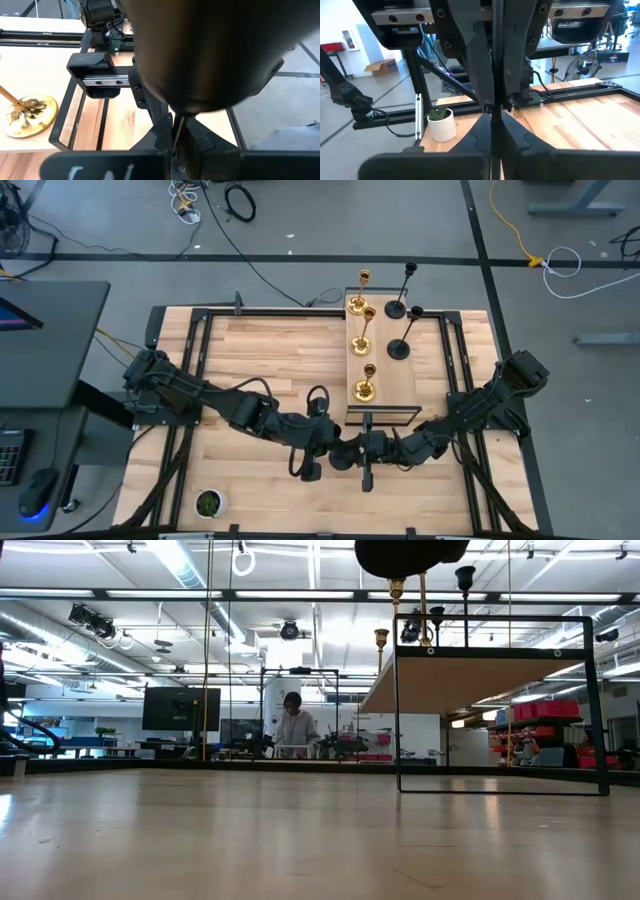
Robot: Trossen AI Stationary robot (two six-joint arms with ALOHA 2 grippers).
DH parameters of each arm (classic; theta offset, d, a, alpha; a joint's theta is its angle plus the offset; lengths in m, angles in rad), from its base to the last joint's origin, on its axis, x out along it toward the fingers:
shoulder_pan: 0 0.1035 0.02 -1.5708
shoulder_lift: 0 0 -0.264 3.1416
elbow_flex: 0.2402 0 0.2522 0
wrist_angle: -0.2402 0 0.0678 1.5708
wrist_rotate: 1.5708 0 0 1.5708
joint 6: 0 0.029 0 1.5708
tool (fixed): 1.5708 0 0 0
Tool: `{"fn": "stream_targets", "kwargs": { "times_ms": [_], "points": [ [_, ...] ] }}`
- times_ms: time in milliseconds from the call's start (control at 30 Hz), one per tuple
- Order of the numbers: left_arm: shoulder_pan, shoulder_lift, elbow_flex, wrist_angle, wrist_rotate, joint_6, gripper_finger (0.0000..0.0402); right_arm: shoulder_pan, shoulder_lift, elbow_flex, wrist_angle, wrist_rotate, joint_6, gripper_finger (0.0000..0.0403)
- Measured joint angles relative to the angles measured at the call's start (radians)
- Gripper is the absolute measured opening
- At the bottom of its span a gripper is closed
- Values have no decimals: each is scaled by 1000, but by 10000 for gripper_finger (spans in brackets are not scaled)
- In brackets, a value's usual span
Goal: Pick & Place candle stick holders
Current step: Put the black candleholder on the shelf aligned with the other black candleholders
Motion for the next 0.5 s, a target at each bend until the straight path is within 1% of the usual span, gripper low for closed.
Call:
{"fn": "stream_targets", "kwargs": {
  "times_ms": [100,200,367,500],
  "points": [
    [0,0,0,-4,-1,0,18,-1,0,0,-7,0,25,17],
    [0,0,0,-5,-3,-1,18,-2,0,0,-10,-1,23,8],
    [1,0,0,-6,-4,1,19,-2,0,1,-12,-1,27,6],
    [1,0,0,-6,-8,2,29,-2,-1,1,-11,-1,29,4]
  ]
}}
